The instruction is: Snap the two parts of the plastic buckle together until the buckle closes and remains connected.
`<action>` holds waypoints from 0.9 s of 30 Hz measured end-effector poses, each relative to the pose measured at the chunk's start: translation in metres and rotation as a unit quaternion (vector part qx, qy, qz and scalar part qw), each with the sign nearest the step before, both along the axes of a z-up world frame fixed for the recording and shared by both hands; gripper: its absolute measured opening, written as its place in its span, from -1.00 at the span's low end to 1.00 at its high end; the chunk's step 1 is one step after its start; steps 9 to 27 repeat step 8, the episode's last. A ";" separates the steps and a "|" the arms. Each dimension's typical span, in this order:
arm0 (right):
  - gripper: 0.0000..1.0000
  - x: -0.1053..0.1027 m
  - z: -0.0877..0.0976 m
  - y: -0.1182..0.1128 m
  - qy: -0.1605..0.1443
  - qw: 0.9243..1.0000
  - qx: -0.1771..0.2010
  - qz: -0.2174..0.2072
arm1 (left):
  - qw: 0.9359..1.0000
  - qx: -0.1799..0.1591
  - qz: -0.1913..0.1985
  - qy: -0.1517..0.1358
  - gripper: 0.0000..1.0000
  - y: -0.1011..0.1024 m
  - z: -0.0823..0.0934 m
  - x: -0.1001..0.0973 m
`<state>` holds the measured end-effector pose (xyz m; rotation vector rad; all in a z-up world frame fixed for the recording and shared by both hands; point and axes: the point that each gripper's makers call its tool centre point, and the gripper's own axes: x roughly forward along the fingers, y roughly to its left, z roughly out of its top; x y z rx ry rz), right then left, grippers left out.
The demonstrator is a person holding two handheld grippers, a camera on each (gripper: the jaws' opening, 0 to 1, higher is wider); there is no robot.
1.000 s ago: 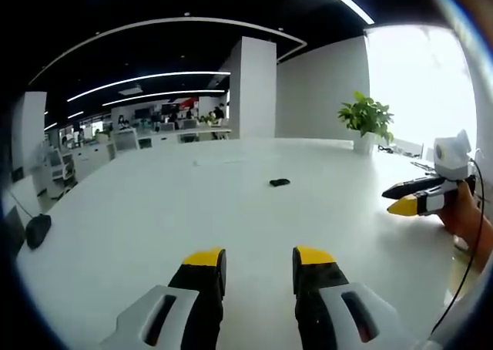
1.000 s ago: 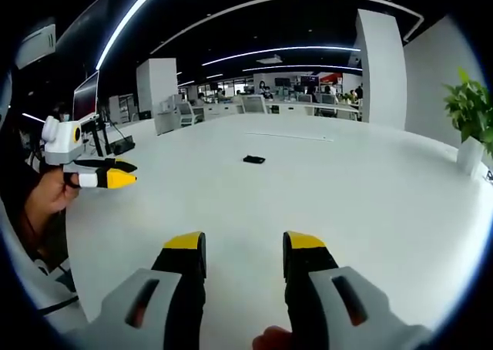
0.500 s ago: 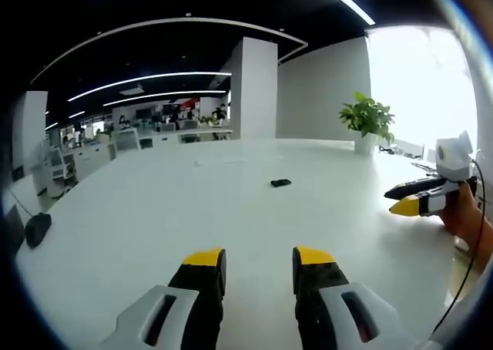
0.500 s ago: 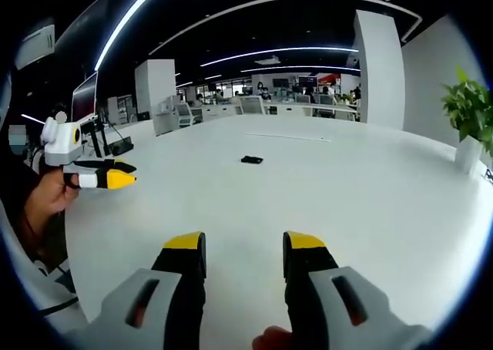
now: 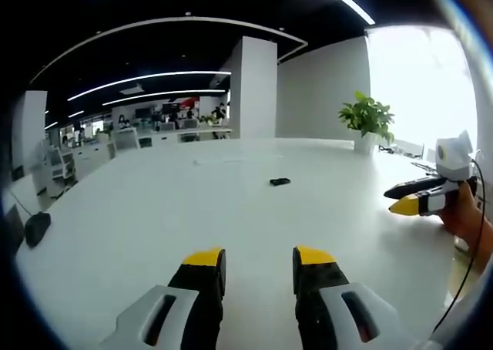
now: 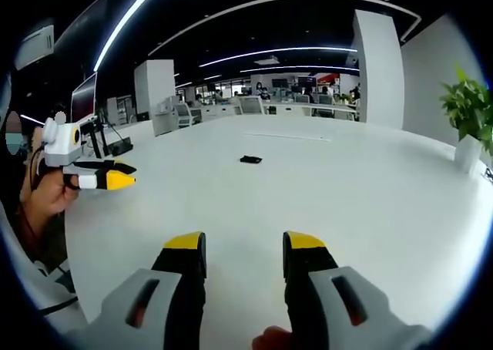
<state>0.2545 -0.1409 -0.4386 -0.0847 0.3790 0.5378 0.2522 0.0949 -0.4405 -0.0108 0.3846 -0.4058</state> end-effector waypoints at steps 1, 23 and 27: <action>-0.20 0.000 0.000 0.001 0.000 1.000 0.000 0.001 | 1.000 0.000 0.000 0.001 -0.31 0.000 0.000 0.000; -0.20 0.002 0.001 0.003 0.000 1.000 -0.002 0.007 | 1.000 0.000 0.002 0.001 -0.31 0.001 0.000 0.000; -0.20 0.002 0.001 0.003 0.000 1.000 -0.002 0.007 | 1.000 0.000 0.002 0.001 -0.31 0.001 0.000 0.000</action>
